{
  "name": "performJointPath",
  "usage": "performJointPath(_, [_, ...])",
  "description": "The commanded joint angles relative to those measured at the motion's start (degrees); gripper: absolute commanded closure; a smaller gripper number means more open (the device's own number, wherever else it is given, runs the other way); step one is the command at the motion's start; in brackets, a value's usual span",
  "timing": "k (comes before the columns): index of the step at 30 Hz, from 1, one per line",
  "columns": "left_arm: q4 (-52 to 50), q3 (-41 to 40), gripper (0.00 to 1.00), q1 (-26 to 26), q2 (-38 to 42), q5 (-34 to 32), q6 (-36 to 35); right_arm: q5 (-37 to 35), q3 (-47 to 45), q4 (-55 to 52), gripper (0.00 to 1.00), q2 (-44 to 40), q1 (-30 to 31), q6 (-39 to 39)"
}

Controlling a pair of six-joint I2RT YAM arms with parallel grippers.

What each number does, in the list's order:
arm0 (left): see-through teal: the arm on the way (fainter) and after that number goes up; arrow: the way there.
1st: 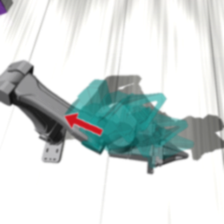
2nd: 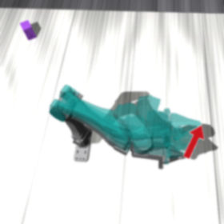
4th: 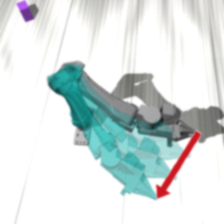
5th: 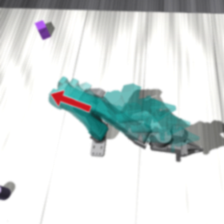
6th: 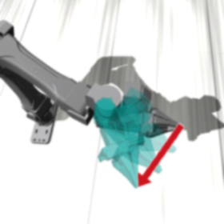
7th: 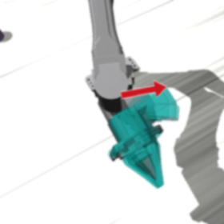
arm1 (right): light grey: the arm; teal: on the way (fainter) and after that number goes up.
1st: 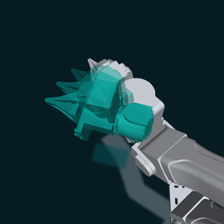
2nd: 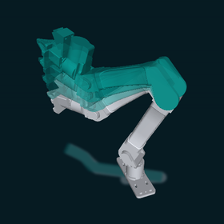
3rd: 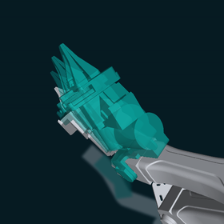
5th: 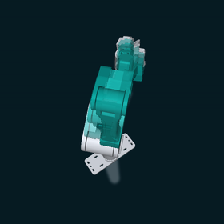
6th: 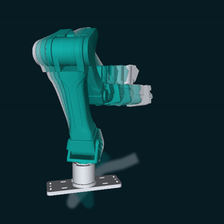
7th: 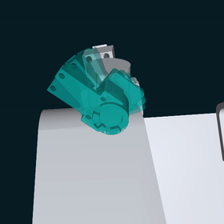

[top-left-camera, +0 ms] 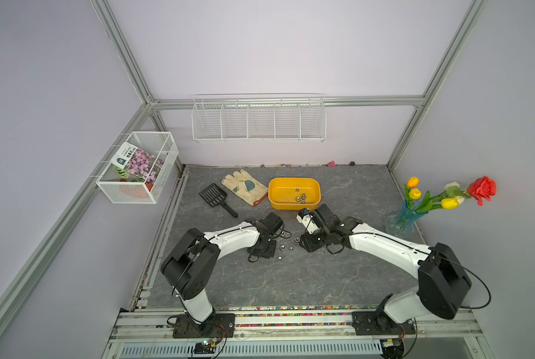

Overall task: Put the nuts on the desktop into the storage box
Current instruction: Pick up the nut from the center of the board, then place the nut in the storage box.

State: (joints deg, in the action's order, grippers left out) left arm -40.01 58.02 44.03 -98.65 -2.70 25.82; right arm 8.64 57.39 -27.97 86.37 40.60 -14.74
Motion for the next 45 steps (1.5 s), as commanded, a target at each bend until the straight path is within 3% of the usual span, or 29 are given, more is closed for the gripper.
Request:
performJointPath(1, [-0.4, -0.4, 0.83, 0.4, -3.2, 2.8, -0.3, 0.2, -1.3, 0.5, 0.58, 0.5, 0.5, -0.3])
performJointPath(13, [0.0, 5.2, 0.86, 0.3, 1.2, -2.1, -2.0, 7.1, -1.8, 3.5, 0.58, -0.2, -0.2, -0.5])
performJointPath(23, [-1.7, 14.3, 0.86, -0.8, -1.3, -3.8, -5.5, 13.1, -1.8, 6.3, 0.58, -3.1, -5.6, -1.4])
performJointPath(33, [-4.3, 30.4, 0.86, -4.4, -8.2, -6.4, -10.4, 15.9, 3.0, 6.5, 0.58, -0.9, -12.0, -0.8])
performJointPath(45, [-3.7, 47.3, 0.87, -8.1, -21.9, -5.9, -13.7, 11.8, 11.7, 9.1, 0.58, 6.5, -14.8, -0.3])
